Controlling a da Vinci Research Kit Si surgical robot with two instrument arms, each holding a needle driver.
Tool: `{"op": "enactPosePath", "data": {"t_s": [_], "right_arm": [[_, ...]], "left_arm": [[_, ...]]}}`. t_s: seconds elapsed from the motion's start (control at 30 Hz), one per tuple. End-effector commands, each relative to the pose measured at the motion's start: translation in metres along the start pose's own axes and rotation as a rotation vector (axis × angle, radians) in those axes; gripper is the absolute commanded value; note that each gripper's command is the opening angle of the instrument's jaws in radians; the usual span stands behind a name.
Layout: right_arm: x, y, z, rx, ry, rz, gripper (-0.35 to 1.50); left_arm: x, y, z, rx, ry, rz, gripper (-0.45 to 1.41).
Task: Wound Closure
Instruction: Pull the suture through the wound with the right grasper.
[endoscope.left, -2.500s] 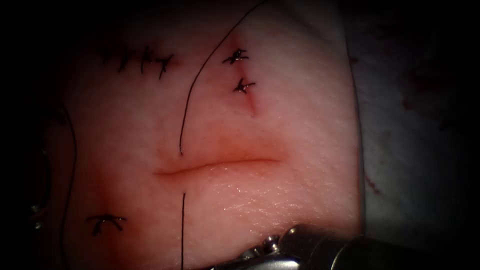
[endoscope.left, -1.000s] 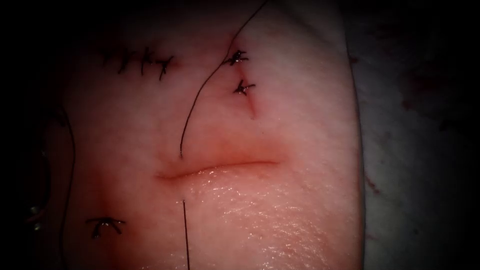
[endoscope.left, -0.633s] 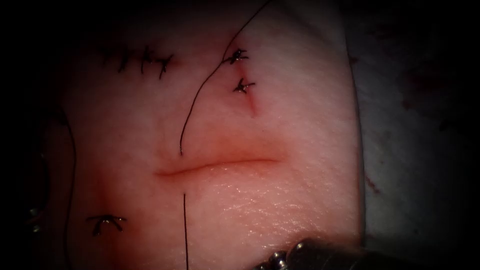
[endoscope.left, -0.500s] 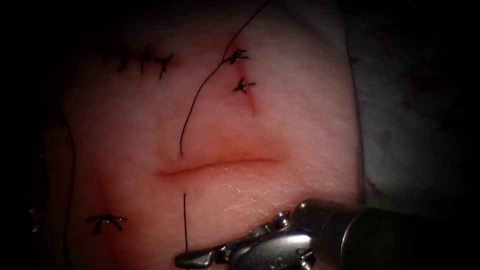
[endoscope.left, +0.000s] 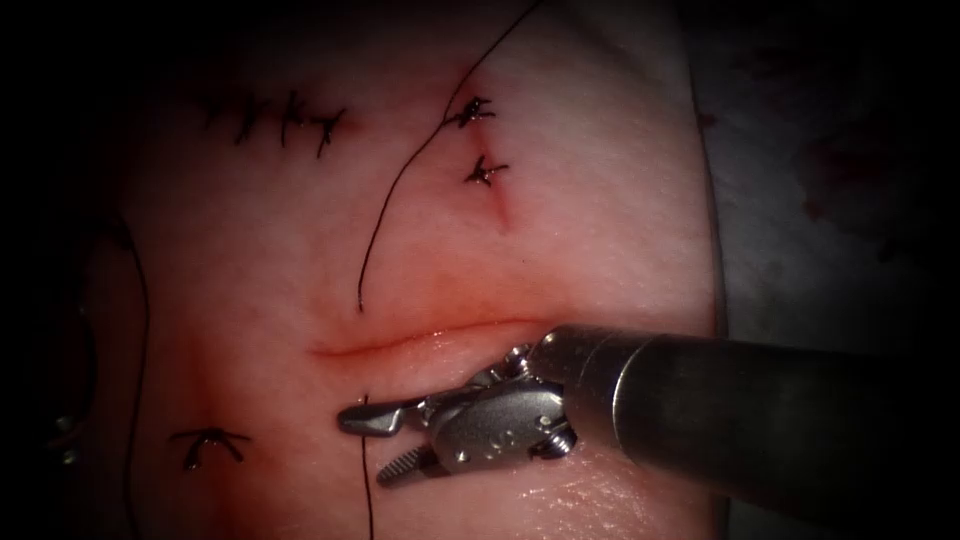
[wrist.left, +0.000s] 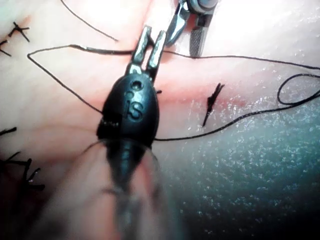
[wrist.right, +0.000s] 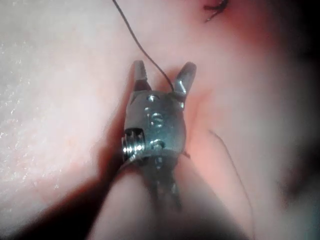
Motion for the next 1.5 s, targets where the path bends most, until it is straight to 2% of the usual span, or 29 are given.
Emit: {"op": "enactPosePath", "data": {"t_s": [0.03, 0.13, 0.2, 0.23, 0.4, 0.47, 0.63, 0.77, 1.03, 1.07, 1.23, 1.33, 1.37, 1.4, 1.47, 1.5], "right_arm": [[-0.0003, 0.0006, 0.0009, 0.000, 0.001, 0.001, 0.51], [-0.0002, 0.0007, 0.0013, -0.005, 0.000, 0.002, 0.41], [-0.0001, 0.0007, 0.0013, -0.008, 0.001, 0.002, -0.15], [0.0000, 0.0006, 0.0013, -0.007, 0.001, 0.020, -0.35], [0.0004, 0.0004, 0.0010, -0.006, 0.001, 0.113, -0.35], [0.0014, -0.0002, 0.0004, -0.003, 0.010, 0.121, -0.35], [0.0052, -0.0029, -0.0019, 0.017, 0.031, 0.110, -0.35], [0.0093, -0.0055, -0.0035, 0.034, 0.052, 0.099, -0.35], [0.0160, -0.0092, -0.0051, 0.085, 0.119, 0.114, -0.35], [0.0175, -0.0099, -0.0052, 0.112, 0.142, 0.123, -0.35], [0.0206, -0.0116, -0.0048, 0.203, 0.178, 0.136, -0.35], [0.0214, -0.0112, -0.0045, 0.214, 0.187, 0.131, -0.35], [0.0211, -0.0106, -0.0044, 0.204, 0.192, 0.139, -0.06], [0.0202, -0.0093, -0.0043, 0.168, 0.193, 0.154, 0.64], [0.0183, -0.0074, -0.0043, 0.115, 0.190, 0.178, 1.03], [0.0174, -0.0065, -0.0043, 0.095, 0.189, 0.166, 1.15]], "left_arm": [[-0.0006, 0.0000, 0.0005, -0.001, 0.001, 0.000, -0.45], [-0.0006, 0.0000, 0.0006, 0.000, 0.001, 0.000, -0.45], [-0.0006, 0.0000, 0.0007, 0.001, 0.000, 0.000, -0.45], [-0.0006, 0.0001, 0.0006, 0.001, 0.000, 0.000, -0.45], [-0.0006, 0.0000, 0.0005, 0.000, 0.001, 0.001, -0.45], [-0.0006, 0.0001, 0.0004, -0.001, 0.001, 0.001, -0.45], [-0.0006, 0.0000, 0.0004, -0.001, 0.001, 0.001, -0.45], [-0.0006, 0.0001, 0.0006, 0.000, 0.001, 0.001, -0.45], [-0.0007, 0.0001, 0.0007, 0.002, 0.000, 0.001, -0.45], [-0.0007, 0.0001, 0.0007, 0.002, 0.000, 0.001, -0.45], [-0.0007, 0.0002, 0.0007, 0.002, 0.000, 0.001, -0.45], [-0.0007, 0.0002, 0.0007, 0.002, 0.000, 0.001, -0.45], [-0.0007, 0.0002, 0.0007, 0.002, 0.000, 0.001, -0.45], [-0.0007, 0.0002, 0.0007, 0.002, 0.000, 0.002, -0.45], [-0.0007, 0.0002, 0.0006, 0.003, 0.000, -0.004, -0.45], [-0.0007, 0.0003, 0.0006, 0.003, 0.000, -0.003, -0.45]]}}
